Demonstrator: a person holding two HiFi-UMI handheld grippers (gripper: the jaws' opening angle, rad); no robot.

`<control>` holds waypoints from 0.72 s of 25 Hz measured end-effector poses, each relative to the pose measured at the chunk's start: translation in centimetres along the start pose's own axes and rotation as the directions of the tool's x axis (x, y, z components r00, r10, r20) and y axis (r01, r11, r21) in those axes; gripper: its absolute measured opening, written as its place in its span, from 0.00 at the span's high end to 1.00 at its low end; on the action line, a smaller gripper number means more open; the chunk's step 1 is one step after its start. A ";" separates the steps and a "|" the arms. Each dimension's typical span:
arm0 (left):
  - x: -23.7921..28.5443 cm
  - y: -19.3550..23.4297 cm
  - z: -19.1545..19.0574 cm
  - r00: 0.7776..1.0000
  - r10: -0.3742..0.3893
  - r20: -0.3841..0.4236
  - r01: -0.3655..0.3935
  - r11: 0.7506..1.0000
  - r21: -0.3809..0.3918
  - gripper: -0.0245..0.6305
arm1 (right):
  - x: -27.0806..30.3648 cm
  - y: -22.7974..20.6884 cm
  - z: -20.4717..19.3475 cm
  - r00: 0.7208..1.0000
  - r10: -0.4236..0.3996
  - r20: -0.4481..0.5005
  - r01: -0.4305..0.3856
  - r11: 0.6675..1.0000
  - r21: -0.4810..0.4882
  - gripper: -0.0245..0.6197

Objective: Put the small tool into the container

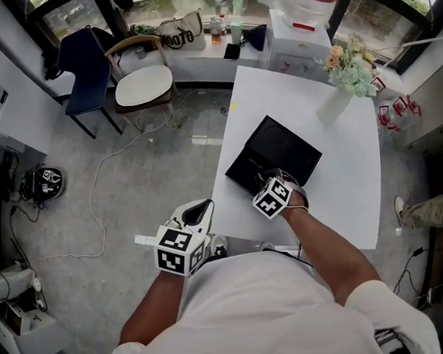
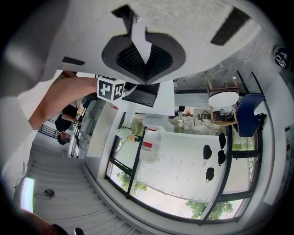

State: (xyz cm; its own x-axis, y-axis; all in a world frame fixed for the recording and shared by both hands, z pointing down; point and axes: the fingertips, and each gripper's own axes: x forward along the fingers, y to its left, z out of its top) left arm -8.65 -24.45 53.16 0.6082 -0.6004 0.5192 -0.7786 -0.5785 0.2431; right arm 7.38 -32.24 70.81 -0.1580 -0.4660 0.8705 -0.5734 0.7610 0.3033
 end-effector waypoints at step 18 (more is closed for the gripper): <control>0.5 -0.9 0.5 1.000 -0.011 -0.004 0.011 1.000 0.027 0.95 | -2.1 0.7 0.2 0.997 0.071 0.039 -0.071 0.997 0.002 0.74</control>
State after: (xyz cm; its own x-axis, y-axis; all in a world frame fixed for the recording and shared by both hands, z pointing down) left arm -7.55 -24.55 52.78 0.6161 -0.5918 0.5198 -0.7674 -0.5998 0.2266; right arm 7.18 -30.86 69.10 -0.2294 -0.4285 0.8740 -0.5625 0.7912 0.2402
